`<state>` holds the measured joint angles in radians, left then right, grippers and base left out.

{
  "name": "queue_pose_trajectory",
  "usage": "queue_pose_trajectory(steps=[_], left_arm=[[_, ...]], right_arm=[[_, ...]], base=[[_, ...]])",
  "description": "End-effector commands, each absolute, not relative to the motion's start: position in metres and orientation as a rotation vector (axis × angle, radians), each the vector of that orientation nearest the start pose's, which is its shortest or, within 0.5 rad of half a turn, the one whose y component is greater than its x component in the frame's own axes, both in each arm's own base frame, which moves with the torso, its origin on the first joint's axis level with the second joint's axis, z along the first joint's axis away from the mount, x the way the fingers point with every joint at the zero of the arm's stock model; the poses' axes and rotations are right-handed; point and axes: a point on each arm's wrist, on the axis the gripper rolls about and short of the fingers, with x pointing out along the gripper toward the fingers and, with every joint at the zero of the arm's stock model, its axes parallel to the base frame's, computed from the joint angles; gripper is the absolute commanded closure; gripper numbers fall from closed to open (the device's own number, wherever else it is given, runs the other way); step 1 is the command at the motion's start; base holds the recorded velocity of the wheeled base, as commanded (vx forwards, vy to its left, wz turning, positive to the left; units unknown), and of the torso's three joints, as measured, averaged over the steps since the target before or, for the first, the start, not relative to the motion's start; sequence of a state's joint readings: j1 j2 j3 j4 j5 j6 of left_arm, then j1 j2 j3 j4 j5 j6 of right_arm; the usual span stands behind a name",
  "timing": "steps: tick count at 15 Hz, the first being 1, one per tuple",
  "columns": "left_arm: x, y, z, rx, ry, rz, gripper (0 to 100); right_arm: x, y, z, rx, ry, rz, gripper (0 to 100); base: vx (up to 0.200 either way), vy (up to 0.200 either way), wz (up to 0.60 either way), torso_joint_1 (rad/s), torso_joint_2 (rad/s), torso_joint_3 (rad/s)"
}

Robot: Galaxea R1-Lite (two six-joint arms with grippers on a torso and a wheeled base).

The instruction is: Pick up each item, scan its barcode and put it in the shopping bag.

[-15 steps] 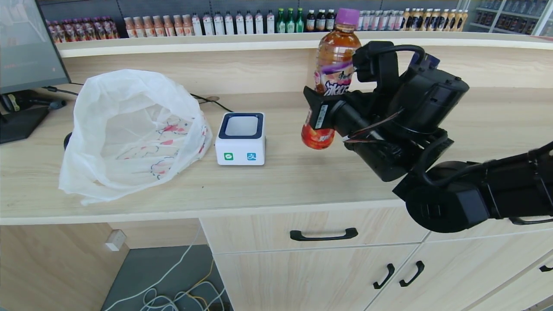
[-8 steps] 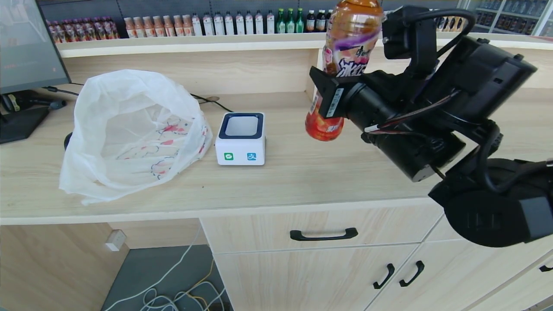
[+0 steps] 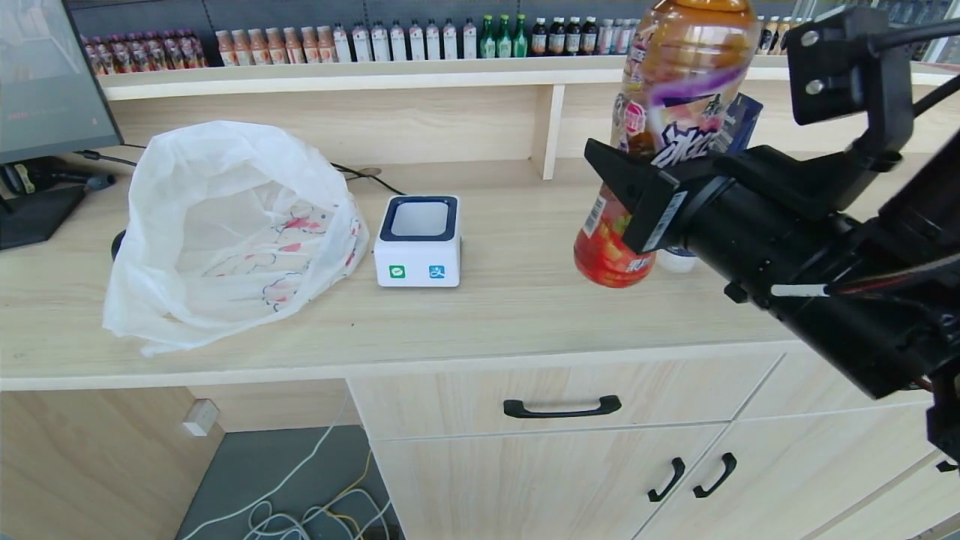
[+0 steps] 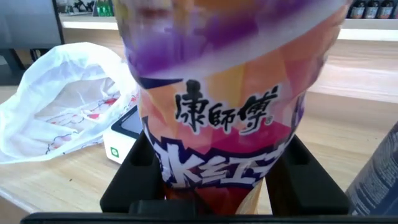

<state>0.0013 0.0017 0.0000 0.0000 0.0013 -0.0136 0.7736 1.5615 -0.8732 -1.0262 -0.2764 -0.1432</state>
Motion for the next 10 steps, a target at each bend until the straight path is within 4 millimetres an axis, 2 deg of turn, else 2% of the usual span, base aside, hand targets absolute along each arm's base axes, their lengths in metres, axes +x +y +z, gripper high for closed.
queue_pose_trajectory(steps=[1,4,5,10], left_arm=[[-0.023,0.0,0.076,-0.014,0.002,0.003,0],[-0.023,0.0,0.076,-0.014,0.002,0.003,0],[-0.023,0.0,0.076,-0.014,0.002,0.003,0],[-0.023,0.0,0.076,-0.014,0.002,0.003,0]], right_arm=[[0.181,0.168,0.281,0.037,-0.334,0.469,100],[0.163,0.151,0.256,0.058,-0.255,0.517,100],[0.158,0.148,0.254,0.072,-0.249,0.57,100],[0.158,0.142,0.257,0.172,-0.233,0.835,100]], base=[[0.0,0.0,0.0,0.0,0.0,0.0],[0.0,0.0,0.0,0.0,0.0,0.0],[0.0,0.0,0.0,0.0,0.0,0.0],[0.0,0.0,0.0,0.0,0.0,0.0]])
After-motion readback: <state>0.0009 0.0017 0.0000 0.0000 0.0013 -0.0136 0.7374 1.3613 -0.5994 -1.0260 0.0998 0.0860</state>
